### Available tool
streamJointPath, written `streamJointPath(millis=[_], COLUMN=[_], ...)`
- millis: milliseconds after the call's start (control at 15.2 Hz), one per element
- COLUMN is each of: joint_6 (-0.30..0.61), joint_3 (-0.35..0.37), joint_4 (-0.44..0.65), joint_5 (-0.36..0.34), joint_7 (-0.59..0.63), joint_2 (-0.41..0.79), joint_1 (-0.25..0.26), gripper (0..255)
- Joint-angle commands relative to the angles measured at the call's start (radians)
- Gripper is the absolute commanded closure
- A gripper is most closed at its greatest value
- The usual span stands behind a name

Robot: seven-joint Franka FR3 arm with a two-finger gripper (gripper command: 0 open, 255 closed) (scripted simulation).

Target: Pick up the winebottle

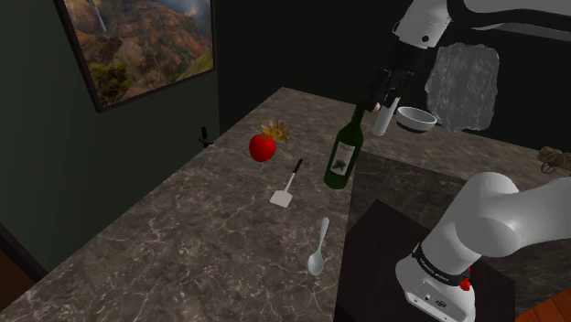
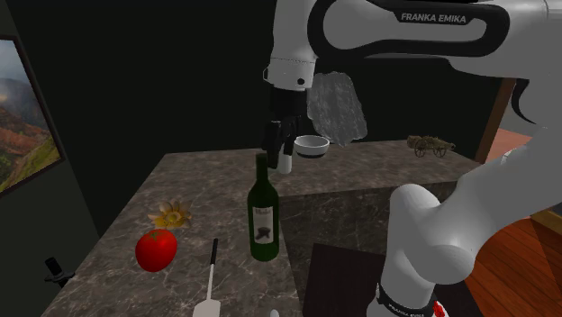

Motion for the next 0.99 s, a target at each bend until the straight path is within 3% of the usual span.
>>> streamJointPath(millis=[0, 396, 924], joint_6=[0.0, 0.069, 0.166], joint_3=[0.0, -0.021, -0.024], joint_4=[0.0, 0.096, -0.018], joint_5=[0.0, -0.095, -0.099], joint_7=[0.0, -0.031, -0.025], joint_2=[0.0, 0.173, 0.157], joint_1=[0.0, -0.038, -0.04], gripper=[0, 0, 0])
